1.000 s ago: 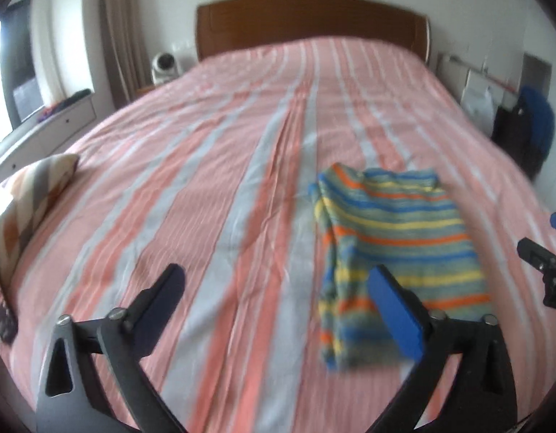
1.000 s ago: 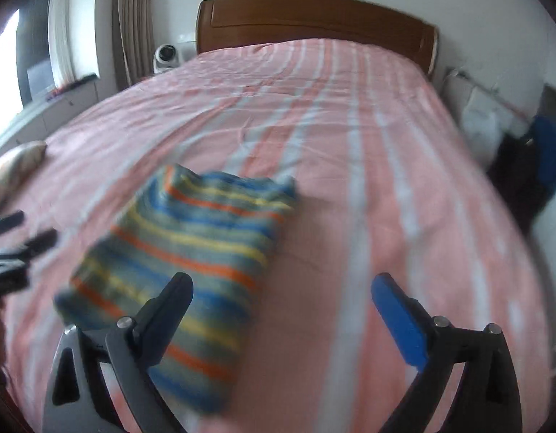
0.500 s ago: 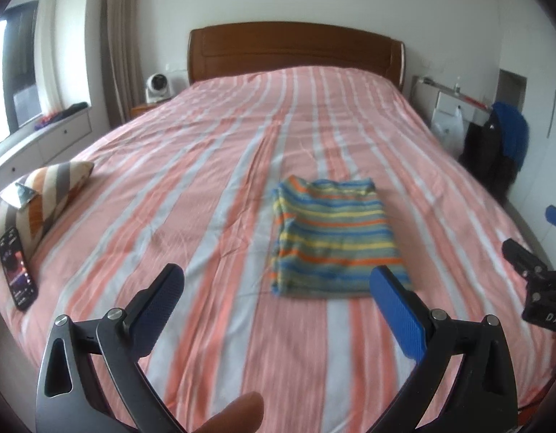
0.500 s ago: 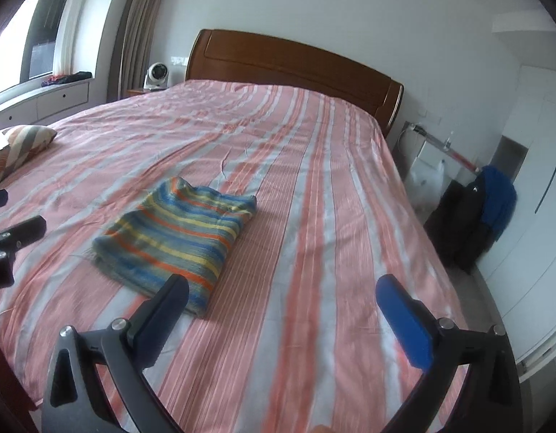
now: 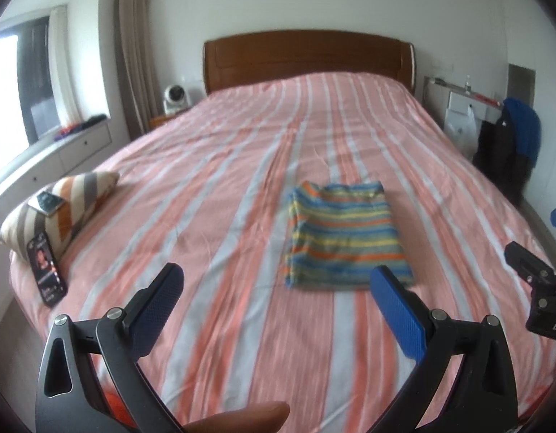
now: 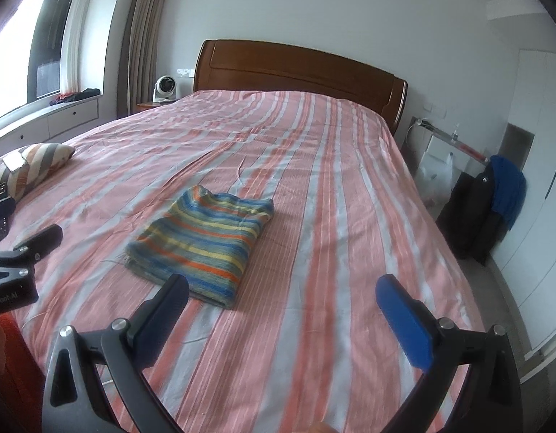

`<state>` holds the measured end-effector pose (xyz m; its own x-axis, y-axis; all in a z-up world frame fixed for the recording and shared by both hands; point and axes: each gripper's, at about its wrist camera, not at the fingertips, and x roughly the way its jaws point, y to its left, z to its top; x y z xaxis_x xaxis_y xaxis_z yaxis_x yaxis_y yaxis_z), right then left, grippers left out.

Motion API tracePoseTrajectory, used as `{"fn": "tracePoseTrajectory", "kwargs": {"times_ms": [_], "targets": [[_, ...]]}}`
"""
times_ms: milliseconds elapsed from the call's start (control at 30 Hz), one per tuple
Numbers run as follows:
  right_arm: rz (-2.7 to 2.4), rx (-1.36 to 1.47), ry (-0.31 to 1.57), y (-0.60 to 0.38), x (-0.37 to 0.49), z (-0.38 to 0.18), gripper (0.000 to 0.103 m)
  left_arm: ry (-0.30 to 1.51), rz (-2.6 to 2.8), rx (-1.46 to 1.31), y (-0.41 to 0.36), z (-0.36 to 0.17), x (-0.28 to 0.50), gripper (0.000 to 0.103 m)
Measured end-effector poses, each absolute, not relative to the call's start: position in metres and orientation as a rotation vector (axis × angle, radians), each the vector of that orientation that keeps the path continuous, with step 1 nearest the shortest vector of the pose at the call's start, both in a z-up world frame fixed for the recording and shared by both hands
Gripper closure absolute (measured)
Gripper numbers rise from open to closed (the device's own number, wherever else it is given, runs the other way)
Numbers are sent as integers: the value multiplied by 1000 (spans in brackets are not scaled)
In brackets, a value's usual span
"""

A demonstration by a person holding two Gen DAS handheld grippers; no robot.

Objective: Fold small clothes

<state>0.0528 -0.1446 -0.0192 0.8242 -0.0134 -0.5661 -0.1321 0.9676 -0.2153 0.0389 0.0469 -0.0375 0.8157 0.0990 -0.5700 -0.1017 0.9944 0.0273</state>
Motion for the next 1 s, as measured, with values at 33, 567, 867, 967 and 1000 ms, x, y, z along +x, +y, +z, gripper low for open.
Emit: {"fn": "tracePoseTrajectory", "kwargs": {"times_ms": [33, 567, 867, 967, 1000], "targets": [[69, -248, 604, -145, 52, -19, 1, 616, 98, -11, 46, -37, 39, 0], [119, -200, 647, -144, 43, -14, 1, 666, 98, -7, 34, -33, 34, 0], [132, -184, 674, -144, 43, -15, 1, 683, 133, -11, 31, -29, 30, 0], [127, -190, 676, -143, 42, -15, 1, 682, 123, -19, 32, -28, 30, 0], [125, -195, 676, -142, 41, -14, 1, 685, 122, -15, 32, -29, 31, 0]]}}
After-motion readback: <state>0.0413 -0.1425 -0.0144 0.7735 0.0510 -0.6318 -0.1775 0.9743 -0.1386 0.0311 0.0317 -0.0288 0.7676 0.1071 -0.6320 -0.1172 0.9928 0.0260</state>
